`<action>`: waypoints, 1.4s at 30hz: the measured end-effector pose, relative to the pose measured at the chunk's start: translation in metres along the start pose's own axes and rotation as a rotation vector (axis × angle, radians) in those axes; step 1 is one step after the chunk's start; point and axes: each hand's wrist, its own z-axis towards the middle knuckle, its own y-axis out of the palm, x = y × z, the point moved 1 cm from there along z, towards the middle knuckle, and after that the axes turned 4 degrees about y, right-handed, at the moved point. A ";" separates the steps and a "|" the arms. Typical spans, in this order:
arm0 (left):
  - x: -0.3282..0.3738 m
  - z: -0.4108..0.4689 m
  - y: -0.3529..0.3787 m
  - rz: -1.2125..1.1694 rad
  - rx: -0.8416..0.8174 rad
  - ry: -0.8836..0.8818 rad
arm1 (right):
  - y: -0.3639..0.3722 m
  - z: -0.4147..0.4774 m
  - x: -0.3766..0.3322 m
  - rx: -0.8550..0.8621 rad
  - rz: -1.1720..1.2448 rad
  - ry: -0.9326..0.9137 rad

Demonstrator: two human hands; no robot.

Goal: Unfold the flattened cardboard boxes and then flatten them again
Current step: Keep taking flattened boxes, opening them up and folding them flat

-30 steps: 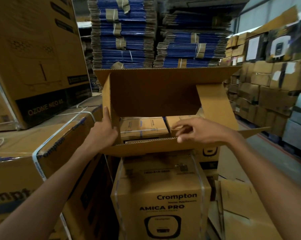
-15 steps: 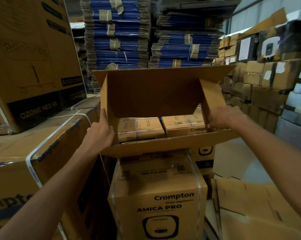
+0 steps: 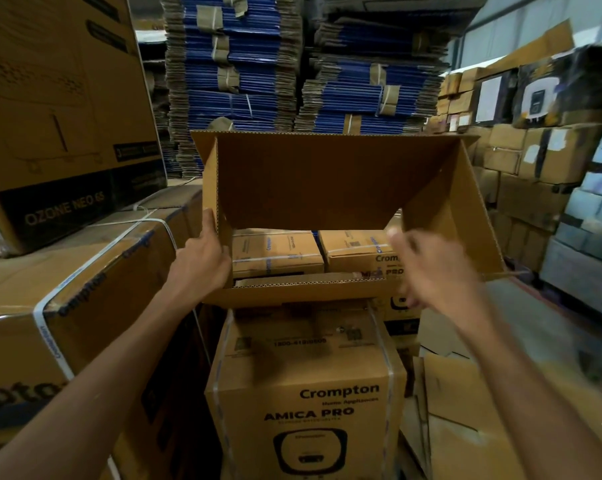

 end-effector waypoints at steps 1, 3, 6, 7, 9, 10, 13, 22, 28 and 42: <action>0.000 -0.001 0.001 -0.002 -0.001 -0.009 | 0.018 -0.013 -0.007 -0.109 0.104 0.016; 0.003 -0.003 0.001 -0.018 -0.001 -0.009 | 0.049 -0.023 -0.012 -0.223 0.151 0.060; 0.009 -0.012 -0.001 -0.037 -0.012 0.023 | 0.069 -0.017 -0.012 -0.123 0.209 0.124; 0.012 -0.016 -0.002 -0.042 -0.016 0.038 | 0.070 -0.011 -0.012 -0.058 0.226 0.128; 0.018 -0.021 -0.004 -0.048 -0.042 0.076 | 0.067 0.001 -0.016 0.040 0.239 0.088; 0.020 -0.021 -0.007 -0.046 -0.061 0.100 | 0.064 0.008 -0.019 0.075 0.239 0.064; 0.036 -0.025 -0.019 -0.004 -0.165 0.178 | 0.054 0.030 -0.031 0.135 0.261 0.017; 0.109 -0.027 -0.022 -0.095 -0.581 0.215 | 0.023 0.075 -0.064 -0.003 0.361 0.058; 0.128 -0.031 -0.011 -0.300 -0.777 0.125 | 0.041 0.090 -0.034 -0.128 0.698 0.209; 0.072 -0.055 0.075 -0.059 -0.161 0.290 | 0.056 0.071 -0.017 -0.034 1.086 0.112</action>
